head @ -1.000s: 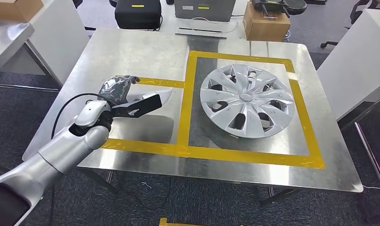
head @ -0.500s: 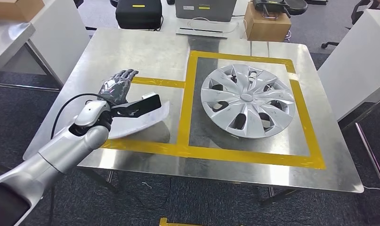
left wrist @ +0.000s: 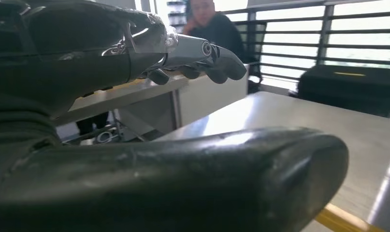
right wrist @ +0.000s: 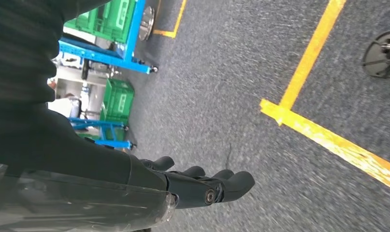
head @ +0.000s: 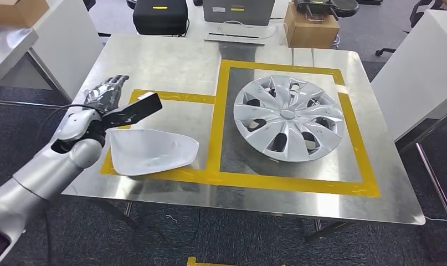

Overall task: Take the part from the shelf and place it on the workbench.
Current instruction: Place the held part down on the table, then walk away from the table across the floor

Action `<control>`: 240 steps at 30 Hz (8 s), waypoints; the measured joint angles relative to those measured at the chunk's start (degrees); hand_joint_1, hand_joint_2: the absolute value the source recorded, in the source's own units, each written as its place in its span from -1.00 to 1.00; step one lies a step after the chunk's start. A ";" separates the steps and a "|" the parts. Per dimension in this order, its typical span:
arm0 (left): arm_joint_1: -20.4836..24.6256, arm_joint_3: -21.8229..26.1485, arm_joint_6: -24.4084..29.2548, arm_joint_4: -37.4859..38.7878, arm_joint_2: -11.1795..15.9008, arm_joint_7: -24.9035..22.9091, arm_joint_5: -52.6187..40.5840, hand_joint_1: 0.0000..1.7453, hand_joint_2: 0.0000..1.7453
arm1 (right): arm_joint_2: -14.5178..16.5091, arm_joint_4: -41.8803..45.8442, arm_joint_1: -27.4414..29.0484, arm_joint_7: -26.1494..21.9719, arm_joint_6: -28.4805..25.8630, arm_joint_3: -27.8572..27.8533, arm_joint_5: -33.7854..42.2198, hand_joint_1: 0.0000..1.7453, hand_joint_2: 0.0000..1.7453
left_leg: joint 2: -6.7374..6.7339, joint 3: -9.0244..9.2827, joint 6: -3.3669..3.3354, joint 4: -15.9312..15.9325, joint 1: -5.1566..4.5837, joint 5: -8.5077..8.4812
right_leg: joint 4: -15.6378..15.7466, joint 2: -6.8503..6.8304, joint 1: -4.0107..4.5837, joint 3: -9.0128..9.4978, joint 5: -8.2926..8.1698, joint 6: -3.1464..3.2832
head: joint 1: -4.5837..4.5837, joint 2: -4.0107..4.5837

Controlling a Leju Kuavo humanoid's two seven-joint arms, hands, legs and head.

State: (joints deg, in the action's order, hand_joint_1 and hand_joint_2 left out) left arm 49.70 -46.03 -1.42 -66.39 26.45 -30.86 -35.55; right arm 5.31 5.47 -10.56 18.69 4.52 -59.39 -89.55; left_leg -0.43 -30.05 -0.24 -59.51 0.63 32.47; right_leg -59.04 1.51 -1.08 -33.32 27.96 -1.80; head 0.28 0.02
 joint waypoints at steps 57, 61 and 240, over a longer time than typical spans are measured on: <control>-64.77 68.59 19.69 -6.49 6.75 6.20 18.39 -1.00 -1.00 | -1.11 0.15 2.01 5.01 0.78 -2.02 -0.46 -1.00 -1.00 | 0.50 1.04 0.49 0.41 0.16 0.92 | 0.20 0.17 0.22 0.87 0.89 0.54 | 0.11 0.00; -61.06 63.39 21.53 3.54 2.48 14.50 21.13 -1.00 -1.00 | -1.87 0.14 1.81 5.60 0.47 -2.01 -0.20 -1.00 -1.00 | 0.68 1.02 0.45 0.41 0.05 0.90 | 0.25 -0.04 0.15 0.91 0.89 0.53 | 0.11 0.00; -44.82 22.87 12.37 53.36 -26.22 19.63 25.21 -1.00 -1.00 | -0.35 -0.20 0.74 -3.50 -6.25 -7.75 1.27 -1.00 -1.00 | 0.79 -7.66 1.65 -12.34 0.20 4.80 | 2.43 -0.73 1.83 2.67 0.14 3.57 | -0.29 0.00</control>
State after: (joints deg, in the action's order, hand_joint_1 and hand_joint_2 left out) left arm 4.88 -23.17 10.95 -13.03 0.23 -11.23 -10.34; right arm 4.96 5.27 -9.81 15.19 -1.73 -67.13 -88.28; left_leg 0.36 -37.72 1.41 -71.85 0.83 37.27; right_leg -56.62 0.79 0.75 -30.65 28.10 1.77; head -0.02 0.02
